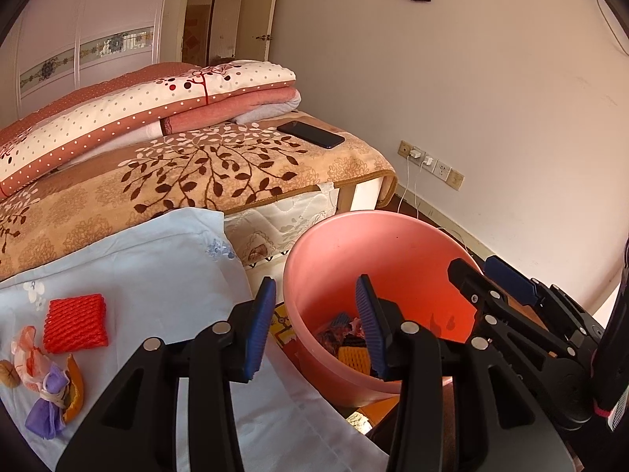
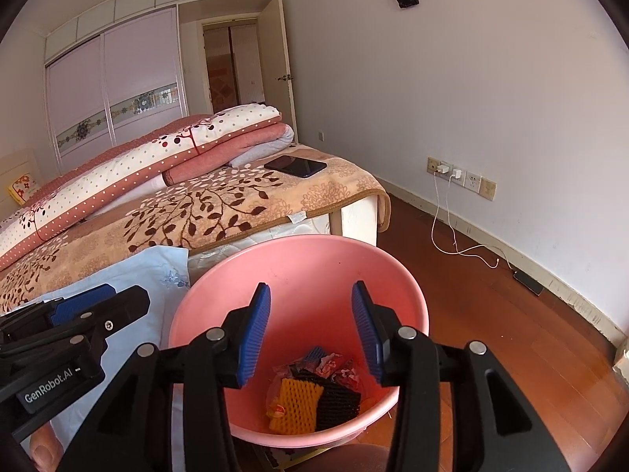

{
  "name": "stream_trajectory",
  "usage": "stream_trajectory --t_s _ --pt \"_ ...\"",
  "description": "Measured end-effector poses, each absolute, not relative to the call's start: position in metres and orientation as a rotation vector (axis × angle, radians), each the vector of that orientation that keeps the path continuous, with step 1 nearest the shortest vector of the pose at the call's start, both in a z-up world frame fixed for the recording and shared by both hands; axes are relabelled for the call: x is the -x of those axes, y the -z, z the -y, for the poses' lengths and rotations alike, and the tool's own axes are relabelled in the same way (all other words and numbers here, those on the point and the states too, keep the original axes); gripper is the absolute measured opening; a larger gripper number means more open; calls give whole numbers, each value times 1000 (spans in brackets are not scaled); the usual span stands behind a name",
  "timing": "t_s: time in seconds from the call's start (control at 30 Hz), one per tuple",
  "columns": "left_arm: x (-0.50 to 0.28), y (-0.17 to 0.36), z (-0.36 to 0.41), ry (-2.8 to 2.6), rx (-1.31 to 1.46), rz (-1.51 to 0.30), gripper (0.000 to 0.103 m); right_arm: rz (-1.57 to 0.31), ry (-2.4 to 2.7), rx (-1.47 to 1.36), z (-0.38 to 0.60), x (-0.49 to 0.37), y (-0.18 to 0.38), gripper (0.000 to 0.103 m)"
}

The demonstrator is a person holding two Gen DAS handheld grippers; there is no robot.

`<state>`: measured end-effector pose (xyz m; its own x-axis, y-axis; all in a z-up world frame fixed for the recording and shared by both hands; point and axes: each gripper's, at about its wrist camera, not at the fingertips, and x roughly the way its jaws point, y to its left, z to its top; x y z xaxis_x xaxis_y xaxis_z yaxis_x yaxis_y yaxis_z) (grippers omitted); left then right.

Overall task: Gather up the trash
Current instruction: 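Open both tools to drop the foam nets into the bucket, then move both open tools back over the blue sheet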

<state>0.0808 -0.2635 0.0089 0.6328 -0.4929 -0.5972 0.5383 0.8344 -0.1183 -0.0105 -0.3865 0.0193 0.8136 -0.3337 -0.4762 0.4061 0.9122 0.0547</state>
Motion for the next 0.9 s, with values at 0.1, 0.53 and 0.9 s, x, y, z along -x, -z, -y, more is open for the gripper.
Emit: stream_trajectory --t_s 0.1,0.53,0.9 --pt "-80 -10 259 570 -73 -658 43 -480 389 -147 382 11 -21 42" --pt "-62 -28 213 469 -39 -559 43 -470 318 -90 341 17 -30 43" --pt "-39 -36 159 348 -44 -491 43 -544 173 -99 289 12 -20 43"
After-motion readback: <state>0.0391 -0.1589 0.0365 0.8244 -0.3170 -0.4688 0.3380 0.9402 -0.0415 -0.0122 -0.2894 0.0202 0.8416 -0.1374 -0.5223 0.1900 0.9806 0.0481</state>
